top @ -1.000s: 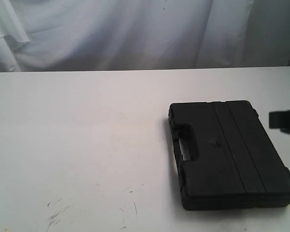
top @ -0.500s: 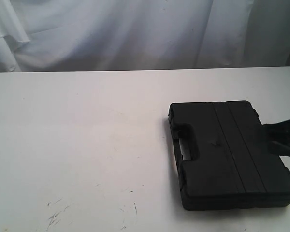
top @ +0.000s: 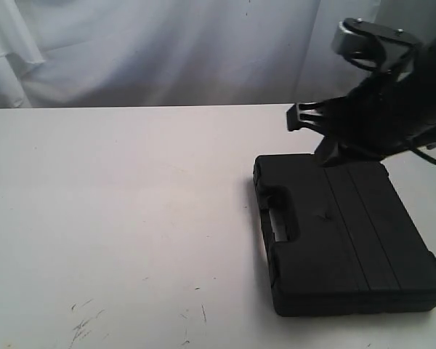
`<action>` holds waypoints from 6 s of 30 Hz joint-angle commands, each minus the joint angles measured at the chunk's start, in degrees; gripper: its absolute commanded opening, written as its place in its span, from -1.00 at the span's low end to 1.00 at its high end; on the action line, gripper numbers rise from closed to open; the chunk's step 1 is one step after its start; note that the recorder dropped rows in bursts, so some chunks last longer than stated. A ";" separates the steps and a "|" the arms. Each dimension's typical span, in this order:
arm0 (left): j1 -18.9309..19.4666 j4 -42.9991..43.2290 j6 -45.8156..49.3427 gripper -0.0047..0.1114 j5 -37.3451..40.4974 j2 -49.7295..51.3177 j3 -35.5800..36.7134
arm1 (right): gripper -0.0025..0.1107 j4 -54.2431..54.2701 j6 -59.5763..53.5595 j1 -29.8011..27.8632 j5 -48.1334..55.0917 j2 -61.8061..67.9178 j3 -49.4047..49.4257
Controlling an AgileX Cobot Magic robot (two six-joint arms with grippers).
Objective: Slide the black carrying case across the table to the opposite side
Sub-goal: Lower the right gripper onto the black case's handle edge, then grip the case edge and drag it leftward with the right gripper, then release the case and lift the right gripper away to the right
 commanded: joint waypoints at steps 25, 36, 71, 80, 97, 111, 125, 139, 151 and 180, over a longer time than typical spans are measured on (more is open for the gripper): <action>0.18 -0.76 -0.03 -0.92 -0.58 -0.28 0.24 | -0.22 -13.63 15.77 9.89 8.09 30.67 -18.70; 0.18 -0.76 0.07 -0.92 -0.58 -0.28 0.24 | -0.22 -13.30 17.23 9.89 7.79 36.49 -18.59; 0.18 -0.76 -0.07 -0.92 -0.58 -0.28 0.24 | -0.96 -5.44 20.73 15.82 5.80 43.42 -30.31; 0.18 -0.76 0.05 -0.92 -0.58 -0.28 0.24 | -0.96 -4.98 21.83 17.76 10.18 48.81 -41.08; 0.18 -0.76 -0.11 -0.92 -0.58 -0.28 0.24 | -0.96 -1.71 23.13 18.21 8.47 51.79 -48.45; 0.18 -0.76 0.06 -0.92 -0.58 -0.28 0.24 | -0.96 -1.57 23.59 20.32 5.00 53.08 -48.45; 0.18 -0.76 -0.04 -0.92 -0.58 -0.28 0.24 | -0.96 -2.86 24.13 20.32 2.62 53.12 -48.45; 0.18 -0.76 -0.04 -0.92 -0.58 -0.28 0.24 | -0.09 -3.12 23.17 18.41 6.15 50.56 -48.45; 0.18 -0.76 0.07 -0.92 -0.58 -0.28 0.24 | -0.96 -6.57 9.50 16.14 11.78 43.78 -48.45; 0.18 -0.76 0.06 -0.92 -0.58 -0.28 0.24 | -0.96 -18.61 7.38 18.49 -19.35 -8.96 -1.15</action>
